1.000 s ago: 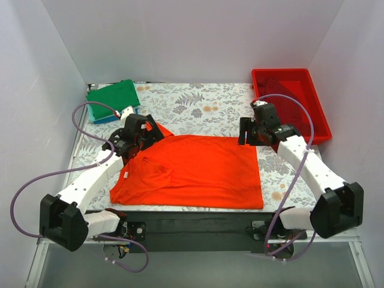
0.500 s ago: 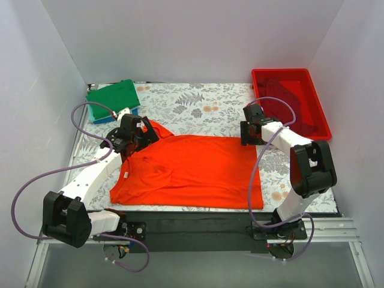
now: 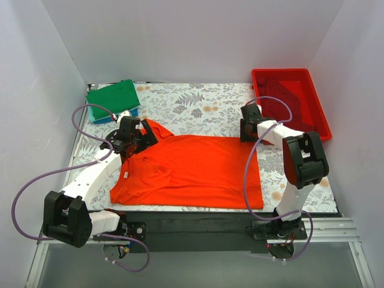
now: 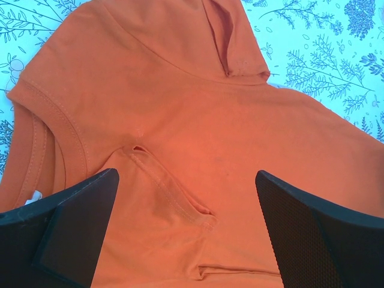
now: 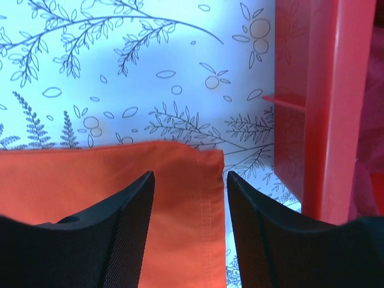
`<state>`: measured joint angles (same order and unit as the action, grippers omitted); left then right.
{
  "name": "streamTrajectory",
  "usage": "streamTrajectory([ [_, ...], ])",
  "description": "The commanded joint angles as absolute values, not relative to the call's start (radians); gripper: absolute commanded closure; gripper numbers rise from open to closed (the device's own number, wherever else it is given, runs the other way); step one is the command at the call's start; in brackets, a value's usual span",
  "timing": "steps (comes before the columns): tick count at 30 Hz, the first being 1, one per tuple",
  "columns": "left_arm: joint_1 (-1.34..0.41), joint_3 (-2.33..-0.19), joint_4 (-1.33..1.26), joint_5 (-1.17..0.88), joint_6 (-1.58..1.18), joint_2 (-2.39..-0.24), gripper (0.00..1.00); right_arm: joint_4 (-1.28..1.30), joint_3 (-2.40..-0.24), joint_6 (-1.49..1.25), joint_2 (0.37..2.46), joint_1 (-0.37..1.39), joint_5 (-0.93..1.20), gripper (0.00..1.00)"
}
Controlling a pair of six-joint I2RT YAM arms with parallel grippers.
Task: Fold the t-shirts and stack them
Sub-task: Fold the tshirt
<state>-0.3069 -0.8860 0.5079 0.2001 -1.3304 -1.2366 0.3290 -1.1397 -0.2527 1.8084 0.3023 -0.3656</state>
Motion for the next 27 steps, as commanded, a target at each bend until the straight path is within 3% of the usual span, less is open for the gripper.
streamTrajectory([
  [1, -0.296, -0.877, 0.503, 0.196, -1.310, -1.215, 0.02, 0.273, -1.180, -0.271, 1.824, 0.299, -0.413, 0.42],
  [12, -0.285, -0.856, 0.508, 0.190, -1.301, -1.198, 0.02, 0.265, -1.166, -0.304, 1.853, 0.284, -0.445, 0.50],
  [22, -0.265, -0.896, 0.465, 0.173, -1.296, -1.275, 0.02, 0.255, -1.147, -0.304, 1.850, 0.273, -0.420, 0.66],
  [27, -0.232, -0.985, 0.413, 0.157, -1.292, -1.444, 0.04, 0.247, -1.138, -0.299, 1.845, 0.275, -0.390, 0.77],
])
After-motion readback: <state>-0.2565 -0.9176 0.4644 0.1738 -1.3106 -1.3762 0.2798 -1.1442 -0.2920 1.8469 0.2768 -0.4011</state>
